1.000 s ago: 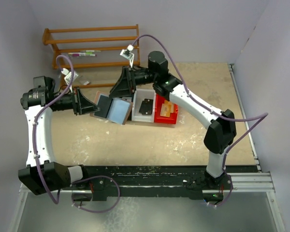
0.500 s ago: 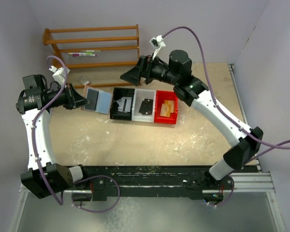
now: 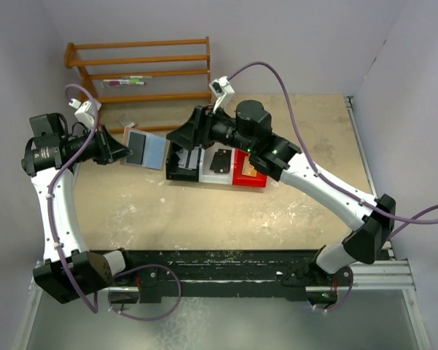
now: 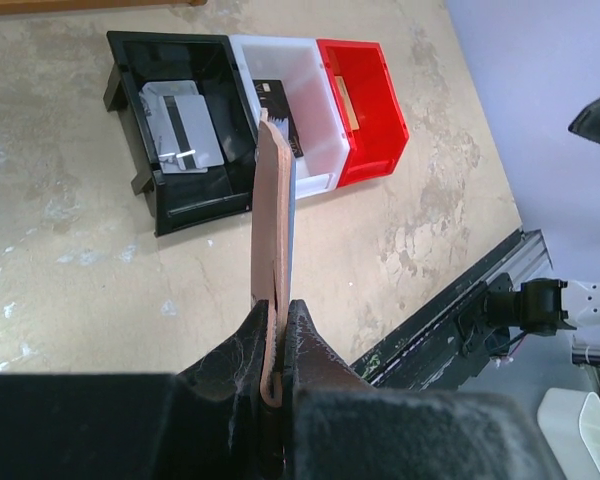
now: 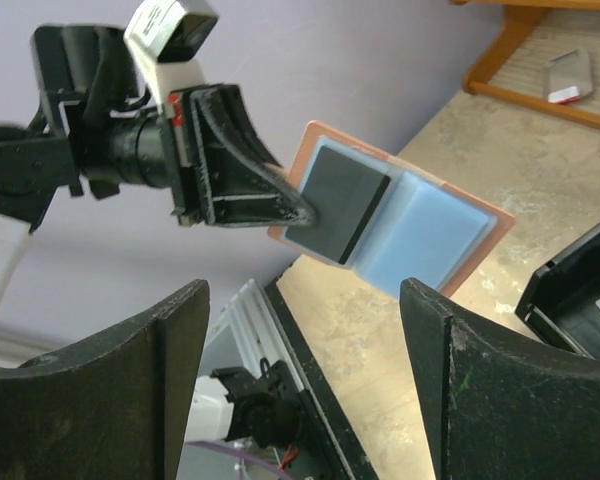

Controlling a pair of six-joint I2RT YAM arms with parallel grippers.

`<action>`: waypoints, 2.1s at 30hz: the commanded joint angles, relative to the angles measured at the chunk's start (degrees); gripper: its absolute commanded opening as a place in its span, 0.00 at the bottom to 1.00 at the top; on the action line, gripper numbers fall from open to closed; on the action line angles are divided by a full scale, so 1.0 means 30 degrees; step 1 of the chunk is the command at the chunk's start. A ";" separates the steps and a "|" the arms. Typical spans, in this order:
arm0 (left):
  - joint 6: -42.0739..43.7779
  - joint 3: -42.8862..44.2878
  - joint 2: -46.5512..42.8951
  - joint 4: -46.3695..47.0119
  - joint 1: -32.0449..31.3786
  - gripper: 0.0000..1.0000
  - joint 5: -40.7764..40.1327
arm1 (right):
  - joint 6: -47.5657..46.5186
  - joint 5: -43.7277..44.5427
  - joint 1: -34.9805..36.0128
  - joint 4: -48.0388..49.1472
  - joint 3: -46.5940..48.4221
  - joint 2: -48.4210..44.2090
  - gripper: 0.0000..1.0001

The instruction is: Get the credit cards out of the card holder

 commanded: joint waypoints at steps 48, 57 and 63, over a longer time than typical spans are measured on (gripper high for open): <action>-0.0193 0.0327 -0.0184 -0.2178 0.0257 0.00 1.4466 | 0.8223 -0.8008 0.0279 1.2366 -0.3576 0.2263 0.48; -0.0464 0.0476 -0.0550 -0.2166 0.0254 0.00 1.4480 | 0.5666 -0.6309 0.0099 0.8883 -0.3065 0.1537 0.49; -0.0547 0.0655 -0.0545 -0.2210 0.0254 0.00 1.4564 | 0.4972 -0.5104 0.0097 0.8249 -0.2367 0.1903 0.49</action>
